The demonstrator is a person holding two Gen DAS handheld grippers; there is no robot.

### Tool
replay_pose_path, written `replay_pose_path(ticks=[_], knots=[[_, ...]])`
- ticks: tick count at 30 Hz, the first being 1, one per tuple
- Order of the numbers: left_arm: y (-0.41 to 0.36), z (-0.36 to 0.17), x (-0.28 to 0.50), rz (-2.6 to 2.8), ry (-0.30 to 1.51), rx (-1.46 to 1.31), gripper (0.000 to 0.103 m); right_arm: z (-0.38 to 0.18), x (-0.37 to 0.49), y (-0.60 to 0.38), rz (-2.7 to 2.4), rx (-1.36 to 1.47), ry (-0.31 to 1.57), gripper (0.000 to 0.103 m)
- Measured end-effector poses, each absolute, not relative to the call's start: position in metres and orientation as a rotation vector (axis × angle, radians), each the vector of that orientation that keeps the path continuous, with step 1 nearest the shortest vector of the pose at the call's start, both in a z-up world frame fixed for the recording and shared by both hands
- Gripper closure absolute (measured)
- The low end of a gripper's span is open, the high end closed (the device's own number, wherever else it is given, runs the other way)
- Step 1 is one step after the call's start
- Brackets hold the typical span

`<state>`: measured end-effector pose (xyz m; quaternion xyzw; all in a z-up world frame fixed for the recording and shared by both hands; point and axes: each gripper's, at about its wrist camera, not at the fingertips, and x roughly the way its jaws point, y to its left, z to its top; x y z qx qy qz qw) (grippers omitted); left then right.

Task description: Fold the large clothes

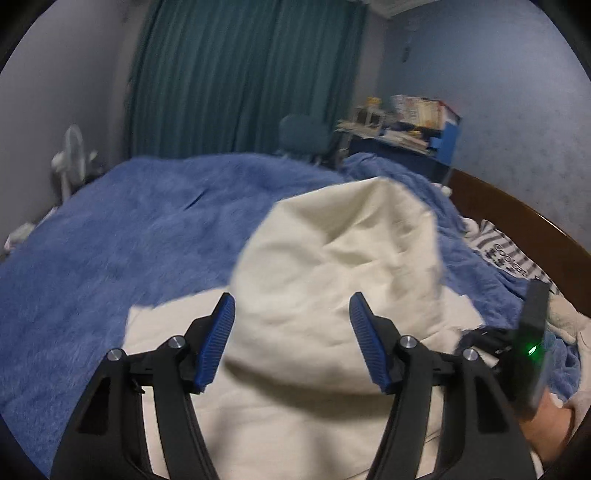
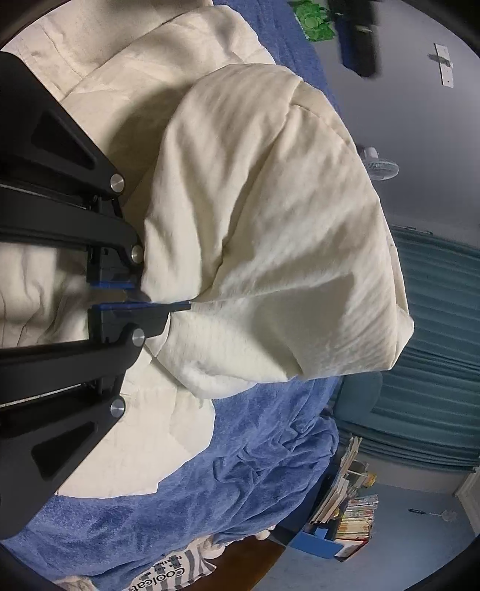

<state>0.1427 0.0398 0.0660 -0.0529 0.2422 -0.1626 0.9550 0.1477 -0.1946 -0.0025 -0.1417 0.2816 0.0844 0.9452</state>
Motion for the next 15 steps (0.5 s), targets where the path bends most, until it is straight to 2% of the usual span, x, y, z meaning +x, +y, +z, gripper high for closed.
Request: replay_pose_path(ticks=[4,11,13,15], knots=[[0.002,0.059,0.158,-0.428,0.576,-0.111,0.043,-0.003,0.144,-0.195,0.224,-0.279,0.558,0.098],[-0.011,-0.011,0.187,-0.444,0.811,-0.026,0.043,-0.006,0.146,-0.199,0.287,-0.259,0.583,0.096],[-0.011,-0.018,0.191,-0.434,0.822,-0.019,0.045,-0.007,0.146,-0.196,0.297,-0.298,0.587,0.091],[-0.014,-0.024,0.191,-0.426,0.833,0.010,0.045,-0.003,0.145,-0.198,0.334,-0.300,0.594,0.080]])
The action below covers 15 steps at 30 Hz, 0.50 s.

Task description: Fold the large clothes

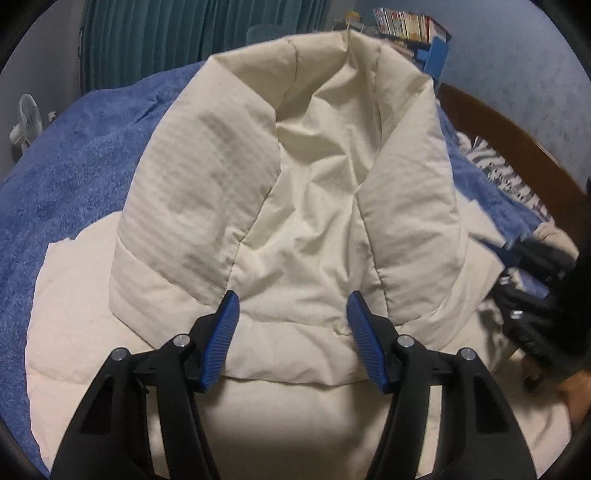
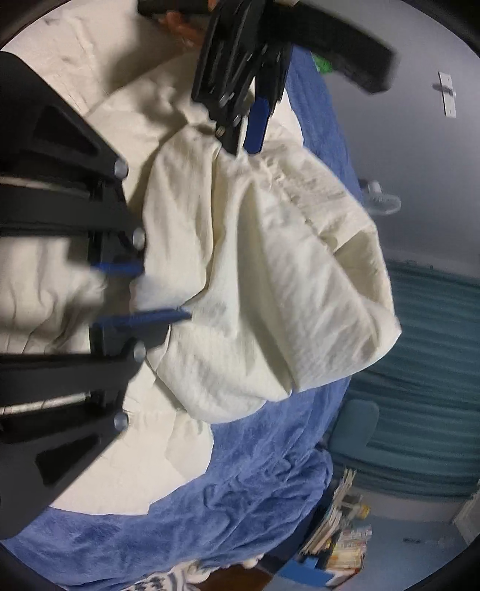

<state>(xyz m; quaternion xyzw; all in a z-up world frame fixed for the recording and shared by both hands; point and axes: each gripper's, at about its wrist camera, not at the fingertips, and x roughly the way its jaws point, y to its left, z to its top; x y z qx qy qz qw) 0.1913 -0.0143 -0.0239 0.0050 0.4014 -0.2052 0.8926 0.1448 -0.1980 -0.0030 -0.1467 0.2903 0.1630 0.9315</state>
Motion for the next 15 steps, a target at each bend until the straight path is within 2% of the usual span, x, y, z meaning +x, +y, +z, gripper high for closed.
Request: replay_pose_path(ticks=[4,6,7,10,12,15], knots=[[-0.019,-0.030,0.190,-0.427,0.829,0.057,0.045,0.008,0.140,-0.202,0.412,-0.316,0.617,0.068],[-0.016,-0.031,0.190,-0.434,0.841,0.050,0.045,0.013,0.136,-0.203,0.450,-0.331,0.625,0.054],[-0.013,-0.032,0.189,-0.437,0.846,0.053,0.045,0.014,0.135,-0.204,0.459,-0.344,0.630,0.050],[-0.014,-0.030,0.185,-0.443,0.853,0.070,0.045,0.020,0.133,-0.209,0.514,-0.340,0.648,0.046],[-0.014,-0.025,0.188,-0.446,0.855,0.070,0.045,0.027,0.129,-0.212,0.562,-0.315,0.633,0.033],[-0.016,-0.023,0.192,-0.451,0.855,0.065,0.045,0.036,0.128,-0.213,0.572,-0.294,0.604,0.032]])
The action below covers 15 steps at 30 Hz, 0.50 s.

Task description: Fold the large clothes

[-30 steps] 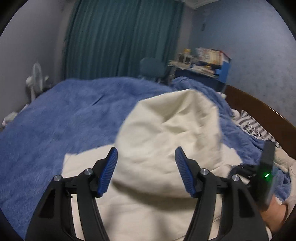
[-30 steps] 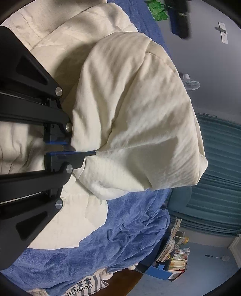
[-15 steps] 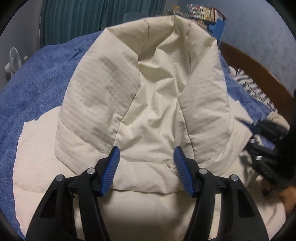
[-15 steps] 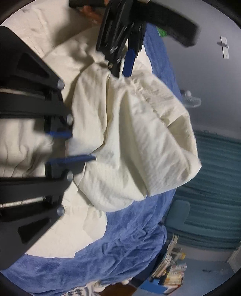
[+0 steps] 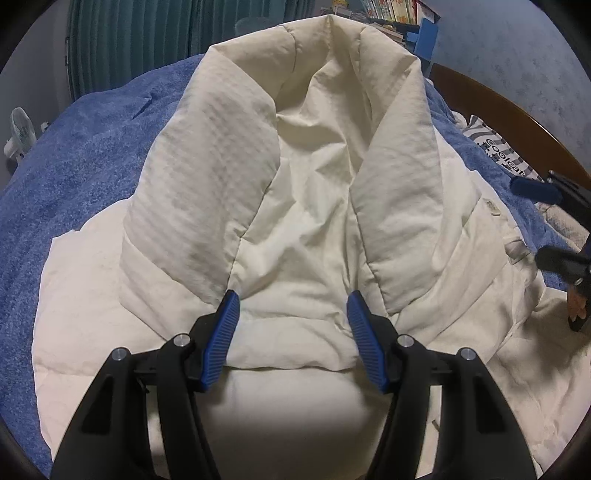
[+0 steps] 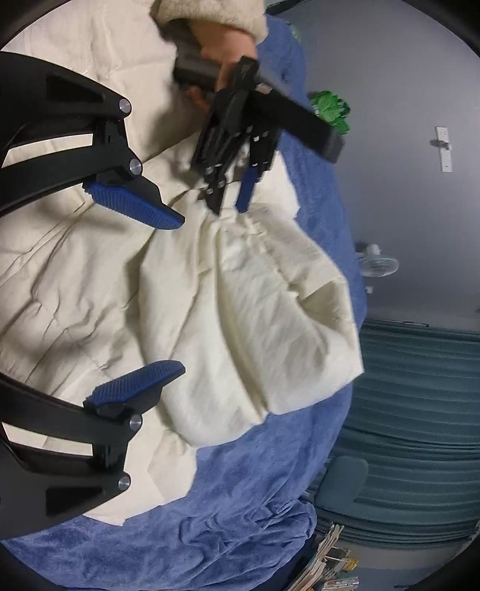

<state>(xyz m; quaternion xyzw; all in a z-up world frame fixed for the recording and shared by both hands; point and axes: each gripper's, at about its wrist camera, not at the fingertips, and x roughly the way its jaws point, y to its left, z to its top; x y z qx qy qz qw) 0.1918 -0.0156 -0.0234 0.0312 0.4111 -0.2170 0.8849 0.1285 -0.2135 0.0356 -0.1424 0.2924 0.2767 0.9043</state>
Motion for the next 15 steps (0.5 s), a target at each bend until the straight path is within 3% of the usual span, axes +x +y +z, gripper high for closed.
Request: replay_pose_path(ticks=[7,15], knots=[[-0.008,-0.028,0.186,-0.435,0.841,0.083,0.045,0.024,0.155,-0.204,0.424,-0.189,0.596,0.032],[-0.010,-0.031,0.184,-0.442,0.844,0.081,0.045,-0.033,0.179,-0.207,0.340,-0.215,0.811,0.033]])
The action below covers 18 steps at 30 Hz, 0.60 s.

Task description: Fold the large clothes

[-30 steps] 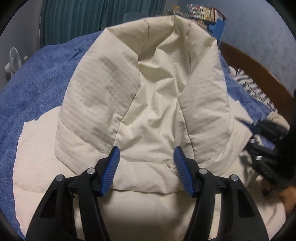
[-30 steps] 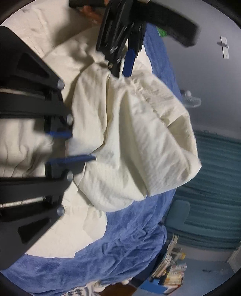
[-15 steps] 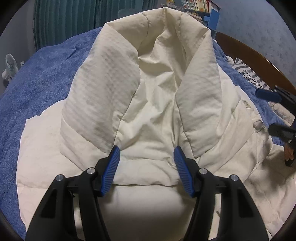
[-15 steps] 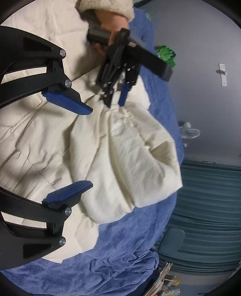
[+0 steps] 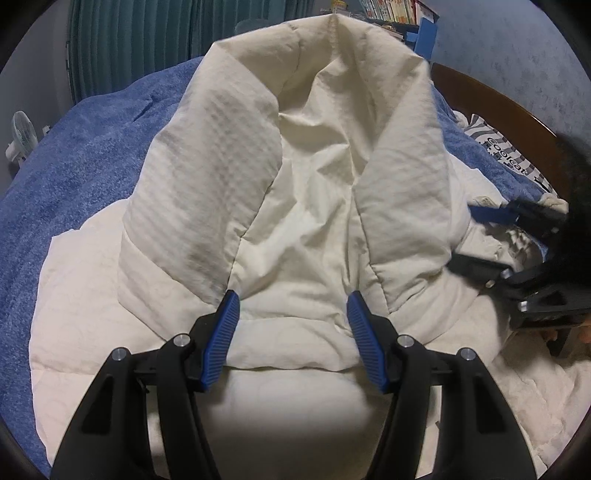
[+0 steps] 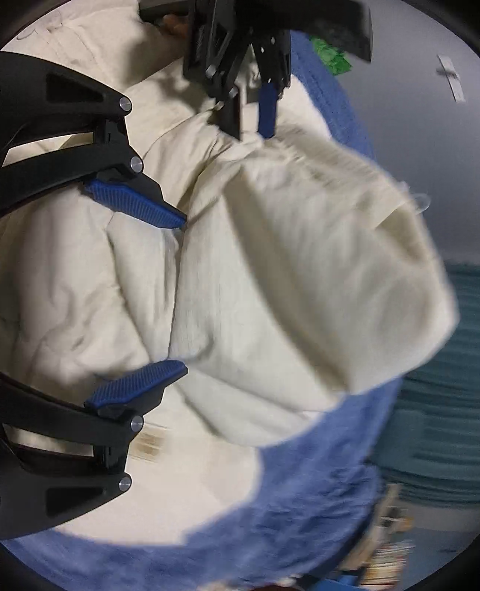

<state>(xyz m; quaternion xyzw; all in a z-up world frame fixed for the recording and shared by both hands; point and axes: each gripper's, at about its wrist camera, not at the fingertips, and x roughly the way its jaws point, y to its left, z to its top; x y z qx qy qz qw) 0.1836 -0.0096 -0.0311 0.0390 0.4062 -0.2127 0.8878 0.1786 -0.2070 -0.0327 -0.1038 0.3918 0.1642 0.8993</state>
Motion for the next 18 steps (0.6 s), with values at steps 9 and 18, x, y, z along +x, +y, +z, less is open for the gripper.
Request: replay_pose_path(ticks=[9,18], knots=[[0.002,-0.053,0.192,-0.488,0.859,-0.008,0.045,-0.047,0.183,-0.204,0.319,-0.237,0.819,0.032],[-0.012,-0.024,0.173,-0.423,0.777,0.081,0.045,-0.006,0.176,-0.216,0.263,-0.165,0.684,0.016]])
